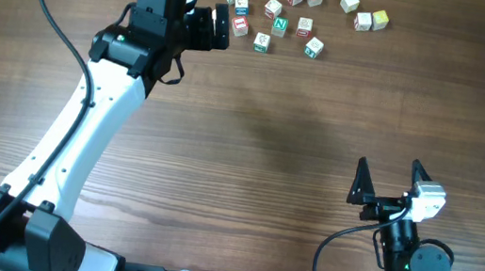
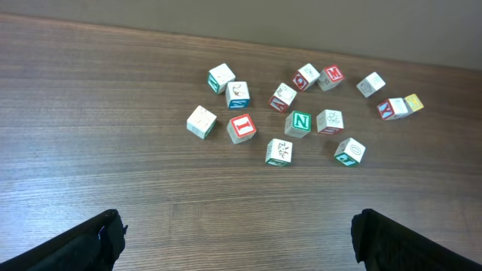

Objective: Form a tower

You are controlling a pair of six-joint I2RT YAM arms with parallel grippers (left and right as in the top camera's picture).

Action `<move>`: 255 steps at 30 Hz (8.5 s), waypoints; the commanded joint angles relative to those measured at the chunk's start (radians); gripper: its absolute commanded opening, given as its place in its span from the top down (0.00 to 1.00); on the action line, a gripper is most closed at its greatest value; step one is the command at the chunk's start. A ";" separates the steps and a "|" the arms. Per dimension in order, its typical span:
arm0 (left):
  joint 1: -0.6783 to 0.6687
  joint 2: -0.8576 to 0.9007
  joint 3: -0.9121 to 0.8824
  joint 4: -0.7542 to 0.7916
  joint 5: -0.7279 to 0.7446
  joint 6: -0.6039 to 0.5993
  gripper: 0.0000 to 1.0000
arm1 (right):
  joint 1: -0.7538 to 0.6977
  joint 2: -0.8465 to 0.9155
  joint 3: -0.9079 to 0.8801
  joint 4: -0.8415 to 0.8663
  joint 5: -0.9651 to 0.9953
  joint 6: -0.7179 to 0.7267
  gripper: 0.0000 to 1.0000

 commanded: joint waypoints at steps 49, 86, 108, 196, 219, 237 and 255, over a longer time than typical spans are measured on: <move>0.108 0.639 0.428 0.105 0.090 0.053 0.00 | 0.006 0.002 -0.001 0.003 -0.013 -0.003 0.00; 0.075 0.732 0.428 0.157 -0.044 0.078 0.66 | 0.006 0.002 -0.001 0.003 -0.013 -0.003 0.00; -0.203 0.522 0.334 -0.302 -0.036 -0.196 0.69 | 0.006 0.002 -0.001 0.003 -0.013 -0.003 0.00; -0.359 0.523 -0.043 0.120 -0.145 -0.302 0.57 | 0.006 0.002 -0.001 0.003 -0.013 -0.004 0.00; -0.237 0.447 0.465 -0.097 -0.143 -0.084 0.00 | 0.006 0.002 -0.001 0.003 -0.013 -0.003 0.00; -0.033 0.743 0.503 0.086 0.099 -0.089 0.00 | 0.006 0.002 -0.001 0.003 -0.013 -0.003 0.00; -0.023 0.901 0.502 0.128 0.005 -0.226 0.14 | 0.006 0.002 -0.001 0.003 -0.013 -0.003 0.00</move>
